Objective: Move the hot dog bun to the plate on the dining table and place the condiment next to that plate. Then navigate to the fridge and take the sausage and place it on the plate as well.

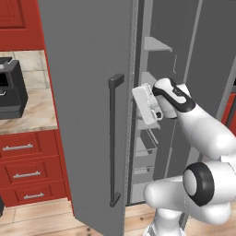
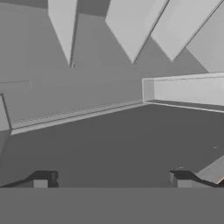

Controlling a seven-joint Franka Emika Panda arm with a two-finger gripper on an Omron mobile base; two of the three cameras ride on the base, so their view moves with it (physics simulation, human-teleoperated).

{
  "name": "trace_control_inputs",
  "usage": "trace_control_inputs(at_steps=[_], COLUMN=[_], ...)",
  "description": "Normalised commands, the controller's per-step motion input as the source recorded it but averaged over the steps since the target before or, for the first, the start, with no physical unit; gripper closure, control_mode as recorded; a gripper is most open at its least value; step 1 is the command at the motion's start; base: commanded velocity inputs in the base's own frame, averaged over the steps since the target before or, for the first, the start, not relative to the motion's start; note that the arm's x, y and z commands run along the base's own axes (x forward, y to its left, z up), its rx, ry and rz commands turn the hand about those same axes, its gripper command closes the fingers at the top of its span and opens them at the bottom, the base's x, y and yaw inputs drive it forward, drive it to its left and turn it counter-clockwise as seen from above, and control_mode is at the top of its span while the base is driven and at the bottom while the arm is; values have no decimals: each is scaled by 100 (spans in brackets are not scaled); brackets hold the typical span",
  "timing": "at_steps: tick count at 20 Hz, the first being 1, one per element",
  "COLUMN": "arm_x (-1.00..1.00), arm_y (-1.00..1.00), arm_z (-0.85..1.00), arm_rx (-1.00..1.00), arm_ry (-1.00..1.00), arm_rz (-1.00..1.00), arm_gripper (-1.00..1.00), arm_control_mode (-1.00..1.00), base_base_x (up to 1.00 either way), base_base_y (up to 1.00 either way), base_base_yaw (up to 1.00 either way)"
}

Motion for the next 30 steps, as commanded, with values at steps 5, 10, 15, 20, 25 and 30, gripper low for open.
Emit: trace_control_inputs(at_steps=[5, 10, 15, 20, 25, 30], arm_x=[-11, -27, -42, -48, -46, -32], arm_y=[55, 64, 71, 78, 80, 76], arm_z=[-16, -15, -15, -13, -2, 0], arm_rx=[0, 0, 0, 0, 0, -2], arm_ry=[-3, -4, -6, -7, -5, -3], arm_rz=[4, 9, 12, 13, 13, 14], arm_gripper=[-100, -100, -100, -100, -100, -100], arm_control_mode=[-100, -100, -100, -100, -100, -100], base_base_x=[0, 0, 0, 0, 0, 0], base_base_y=[0, 0, 0, 0, 0, 0], base_base_yaw=[0, 0, 0, 0, 0, 0])
